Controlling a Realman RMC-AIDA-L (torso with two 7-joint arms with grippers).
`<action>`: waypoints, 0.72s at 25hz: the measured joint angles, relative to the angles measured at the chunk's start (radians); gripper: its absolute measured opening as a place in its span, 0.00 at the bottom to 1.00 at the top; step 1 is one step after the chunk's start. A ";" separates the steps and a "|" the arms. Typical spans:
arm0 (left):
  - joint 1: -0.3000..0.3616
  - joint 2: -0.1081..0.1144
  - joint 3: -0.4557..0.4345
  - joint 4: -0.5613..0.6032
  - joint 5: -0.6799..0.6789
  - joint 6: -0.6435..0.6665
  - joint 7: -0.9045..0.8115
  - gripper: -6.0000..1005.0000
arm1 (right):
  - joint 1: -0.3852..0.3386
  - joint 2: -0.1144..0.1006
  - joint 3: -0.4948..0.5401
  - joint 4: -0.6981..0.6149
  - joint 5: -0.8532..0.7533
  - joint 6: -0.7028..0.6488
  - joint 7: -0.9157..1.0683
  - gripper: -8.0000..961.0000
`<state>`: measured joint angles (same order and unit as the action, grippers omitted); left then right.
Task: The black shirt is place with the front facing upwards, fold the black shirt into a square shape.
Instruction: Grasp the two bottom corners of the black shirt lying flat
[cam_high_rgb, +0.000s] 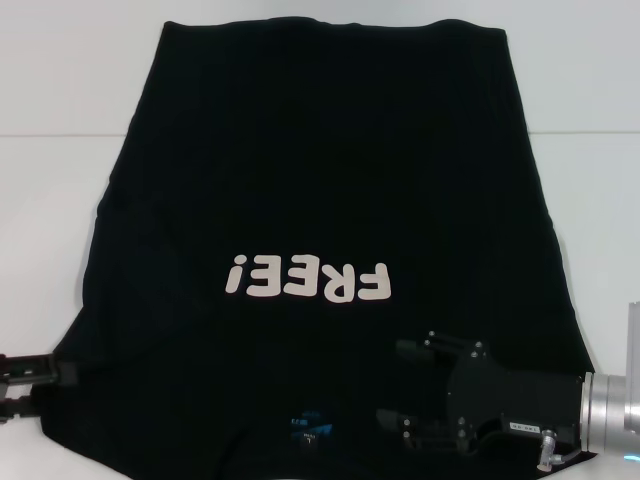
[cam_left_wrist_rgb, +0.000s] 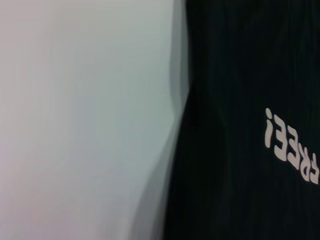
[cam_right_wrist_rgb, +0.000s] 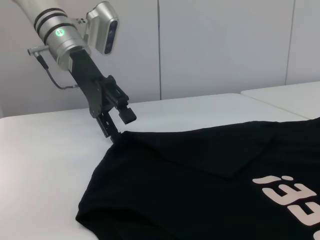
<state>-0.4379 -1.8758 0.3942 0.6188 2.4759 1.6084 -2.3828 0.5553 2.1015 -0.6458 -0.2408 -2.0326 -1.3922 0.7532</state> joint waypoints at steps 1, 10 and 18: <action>-0.003 -0.001 0.000 -0.001 0.000 -0.001 0.001 0.92 | 0.000 0.000 0.000 0.000 0.000 0.000 0.000 0.92; -0.017 -0.007 0.001 -0.012 0.000 -0.004 0.010 0.92 | 0.000 0.000 0.000 0.000 0.002 -0.008 0.000 0.92; -0.005 0.007 0.001 0.003 0.020 -0.005 0.004 0.92 | 0.000 0.000 0.000 0.000 0.003 -0.011 0.000 0.92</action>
<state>-0.4424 -1.8692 0.3952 0.6221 2.4957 1.6029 -2.3793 0.5552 2.1015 -0.6458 -0.2408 -2.0291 -1.4031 0.7531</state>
